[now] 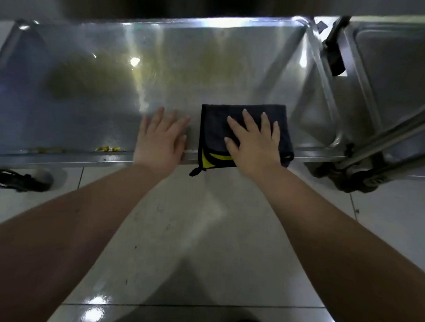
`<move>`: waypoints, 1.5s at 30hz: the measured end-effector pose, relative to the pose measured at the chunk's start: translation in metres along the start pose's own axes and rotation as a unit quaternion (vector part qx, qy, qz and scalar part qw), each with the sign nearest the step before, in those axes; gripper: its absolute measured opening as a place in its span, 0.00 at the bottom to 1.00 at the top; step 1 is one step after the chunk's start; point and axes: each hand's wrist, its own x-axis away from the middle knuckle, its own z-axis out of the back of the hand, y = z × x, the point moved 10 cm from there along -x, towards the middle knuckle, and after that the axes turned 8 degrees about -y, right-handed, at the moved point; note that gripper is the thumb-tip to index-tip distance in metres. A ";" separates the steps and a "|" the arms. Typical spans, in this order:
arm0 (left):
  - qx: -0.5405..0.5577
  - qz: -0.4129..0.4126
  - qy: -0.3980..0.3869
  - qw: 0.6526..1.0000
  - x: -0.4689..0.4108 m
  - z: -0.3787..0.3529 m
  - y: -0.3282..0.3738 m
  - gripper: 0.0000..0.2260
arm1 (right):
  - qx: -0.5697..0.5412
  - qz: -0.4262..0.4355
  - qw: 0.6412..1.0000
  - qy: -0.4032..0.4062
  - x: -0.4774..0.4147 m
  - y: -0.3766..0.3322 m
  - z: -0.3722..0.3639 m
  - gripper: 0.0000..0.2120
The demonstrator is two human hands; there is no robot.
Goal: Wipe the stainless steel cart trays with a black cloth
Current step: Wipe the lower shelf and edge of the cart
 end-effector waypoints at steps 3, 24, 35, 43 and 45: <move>-0.023 0.025 0.019 0.999 -0.020 0.011 -0.033 0.20 | 0.026 -0.009 0.999 0.030 -0.015 -0.002 0.007 0.26; -0.025 0.015 -0.048 0.998 -0.036 -0.011 -0.068 0.24 | 0.091 0.050 0.992 -0.072 -0.045 -0.064 -0.032 0.36; -0.015 0.025 -0.078 0.997 -0.034 -0.017 -0.067 0.22 | 0.054 -0.044 0.992 -0.106 -0.022 0.117 0.017 0.46; -0.040 0.032 -0.083 0.995 -0.035 -0.017 -0.069 0.24 | 0.069 0.011 0.994 -0.078 -0.051 -0.011 -0.017 0.38; -0.032 0.031 -0.076 0.996 -0.034 -0.017 -0.070 0.25 | 0.087 0.103 0.987 -0.086 -0.050 -0.084 -0.037 0.37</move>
